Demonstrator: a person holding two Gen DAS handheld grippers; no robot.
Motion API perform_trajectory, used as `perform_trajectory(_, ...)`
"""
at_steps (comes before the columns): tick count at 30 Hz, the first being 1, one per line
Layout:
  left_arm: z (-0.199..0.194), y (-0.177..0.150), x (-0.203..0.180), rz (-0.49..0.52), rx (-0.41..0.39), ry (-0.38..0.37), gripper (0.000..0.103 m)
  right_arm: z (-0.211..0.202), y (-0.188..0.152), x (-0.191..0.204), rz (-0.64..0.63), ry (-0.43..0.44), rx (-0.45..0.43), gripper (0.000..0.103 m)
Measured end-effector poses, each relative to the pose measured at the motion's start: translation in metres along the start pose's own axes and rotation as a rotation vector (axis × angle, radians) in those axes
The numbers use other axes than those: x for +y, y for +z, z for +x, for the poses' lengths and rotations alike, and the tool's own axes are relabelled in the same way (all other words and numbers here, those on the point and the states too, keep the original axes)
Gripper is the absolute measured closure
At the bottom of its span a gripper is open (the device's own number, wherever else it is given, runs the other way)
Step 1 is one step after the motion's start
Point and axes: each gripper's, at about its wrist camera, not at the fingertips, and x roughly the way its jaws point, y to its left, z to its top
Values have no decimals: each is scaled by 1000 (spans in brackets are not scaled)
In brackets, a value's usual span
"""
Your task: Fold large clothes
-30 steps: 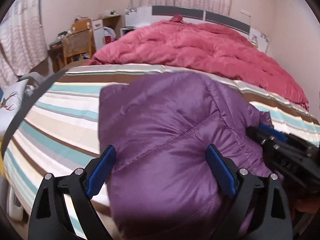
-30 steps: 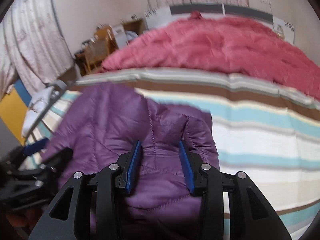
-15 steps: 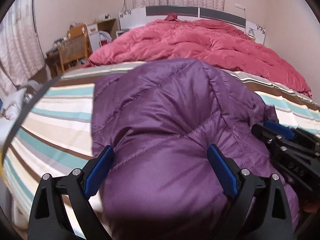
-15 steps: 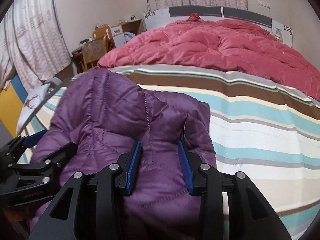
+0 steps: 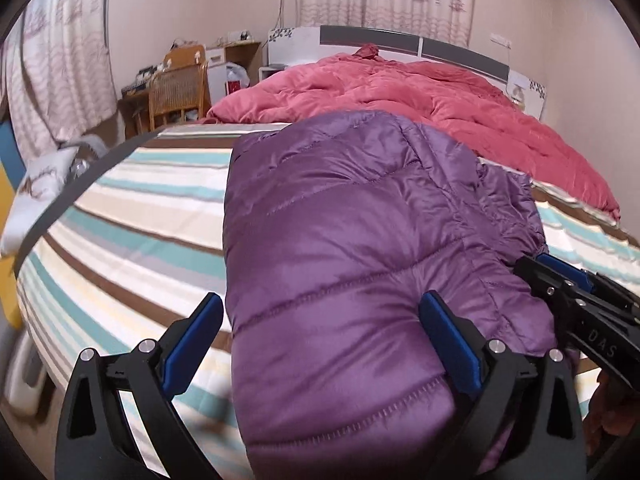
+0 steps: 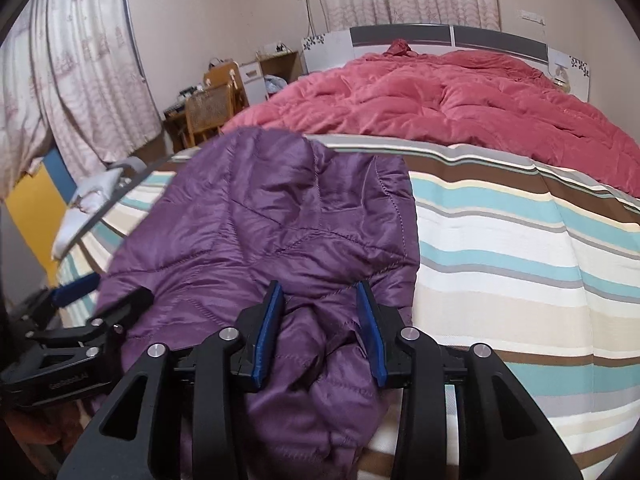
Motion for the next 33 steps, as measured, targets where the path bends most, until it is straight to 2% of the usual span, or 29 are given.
perform_trajectory(1,-3,1,0,2,0,5,4,-7,0,1,4,14,-8,61)
perform_trajectory(2,-8,0,0,4,-3,11,3,-13,-2,1,5,21,-15,50)
perform_trajectory(3,-14,-2,-1,10,-11,16,2,-22,-4,2,7,28,-29,47)
perform_trajectory(7,-37,-12,-3,32,-27,50,2,-50,-17,12,-19,49,-43,46)
perform_trajectory(9,-47,-19,-2,29,-24,71,2,-61,-25,16,-37,51,-46,37)
perform_trajectory(10,-51,-22,-1,25,-22,81,2,-66,-29,18,-41,43,-48,29)
perform_trajectory(13,-64,-35,3,7,-18,106,2,-80,-40,24,-55,43,-58,27)
perform_trajectory(16,-76,-47,10,-14,-22,132,2,-93,-51,26,-73,5,-70,13)
perform_trajectory(22,-95,-67,20,-60,-17,178,2,-112,-70,29,-88,-39,-84,7)
perform_trajectory(25,-105,-77,22,-77,-21,167,2,-119,-81,31,-98,-52,-89,7)
perform_trajectory(33,-119,-86,16,-49,-49,176,2,-128,-90,30,-92,-70,-102,7)
